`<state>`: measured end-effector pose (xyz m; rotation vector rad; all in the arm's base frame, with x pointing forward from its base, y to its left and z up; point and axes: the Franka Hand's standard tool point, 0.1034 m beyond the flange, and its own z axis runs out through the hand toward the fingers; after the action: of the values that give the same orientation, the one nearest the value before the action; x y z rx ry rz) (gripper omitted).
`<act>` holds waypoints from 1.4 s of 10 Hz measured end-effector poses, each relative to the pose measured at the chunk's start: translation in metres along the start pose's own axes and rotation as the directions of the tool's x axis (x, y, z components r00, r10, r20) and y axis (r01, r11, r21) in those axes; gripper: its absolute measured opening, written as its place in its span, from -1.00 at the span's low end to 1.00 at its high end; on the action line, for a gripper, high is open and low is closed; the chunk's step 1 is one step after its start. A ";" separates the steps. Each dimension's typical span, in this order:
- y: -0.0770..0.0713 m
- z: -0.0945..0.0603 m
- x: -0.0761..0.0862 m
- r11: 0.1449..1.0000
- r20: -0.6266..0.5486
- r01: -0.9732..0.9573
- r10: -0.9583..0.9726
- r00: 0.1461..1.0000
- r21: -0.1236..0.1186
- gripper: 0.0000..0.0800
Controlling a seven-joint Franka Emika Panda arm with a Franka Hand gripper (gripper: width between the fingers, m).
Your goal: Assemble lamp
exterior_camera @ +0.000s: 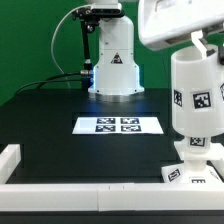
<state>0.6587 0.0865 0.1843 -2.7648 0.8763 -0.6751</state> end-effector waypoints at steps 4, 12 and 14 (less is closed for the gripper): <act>0.011 0.011 -0.007 1.000 0.015 0.021 -0.020 1.000 -0.023 -0.69; 0.022 -0.016 0.011 0.996 0.084 0.077 -0.074 0.994 -0.038 0.73; 0.036 -0.020 0.024 0.992 0.066 0.119 -0.116 0.991 -0.037 0.75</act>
Offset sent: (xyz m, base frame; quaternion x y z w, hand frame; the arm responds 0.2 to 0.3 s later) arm 0.0000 0.0000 0.0000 0.0000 0.0000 0.0000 1.0000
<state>0.6485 0.0428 0.2007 -2.8754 0.7271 -0.5895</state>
